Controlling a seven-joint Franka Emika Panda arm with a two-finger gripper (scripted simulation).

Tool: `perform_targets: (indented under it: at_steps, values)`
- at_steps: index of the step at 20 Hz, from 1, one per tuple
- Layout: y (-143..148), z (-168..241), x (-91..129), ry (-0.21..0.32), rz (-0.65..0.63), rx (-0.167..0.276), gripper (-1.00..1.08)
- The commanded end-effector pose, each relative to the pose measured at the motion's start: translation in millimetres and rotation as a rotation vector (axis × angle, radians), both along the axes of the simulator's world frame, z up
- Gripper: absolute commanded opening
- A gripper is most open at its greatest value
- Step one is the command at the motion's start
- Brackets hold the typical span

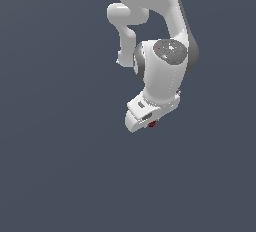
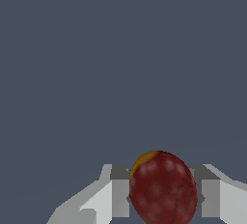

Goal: Pick up the object and move it to a goal position.

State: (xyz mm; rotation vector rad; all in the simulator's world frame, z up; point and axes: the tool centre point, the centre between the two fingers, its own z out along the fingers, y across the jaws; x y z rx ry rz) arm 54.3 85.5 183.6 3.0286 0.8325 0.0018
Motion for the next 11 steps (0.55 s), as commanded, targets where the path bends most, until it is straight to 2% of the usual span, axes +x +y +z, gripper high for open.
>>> perform_targets:
  at_steps: [1, 6, 11]
  values:
    - [2, 20, -2, 0.001, 0.000, 0.000, -1.00]
    - [4, 45, -2, 0.001, 0.000, 0.000, -1.00]
    - [5, 52, -1, 0.001, 0.000, 0.000, -1.00]
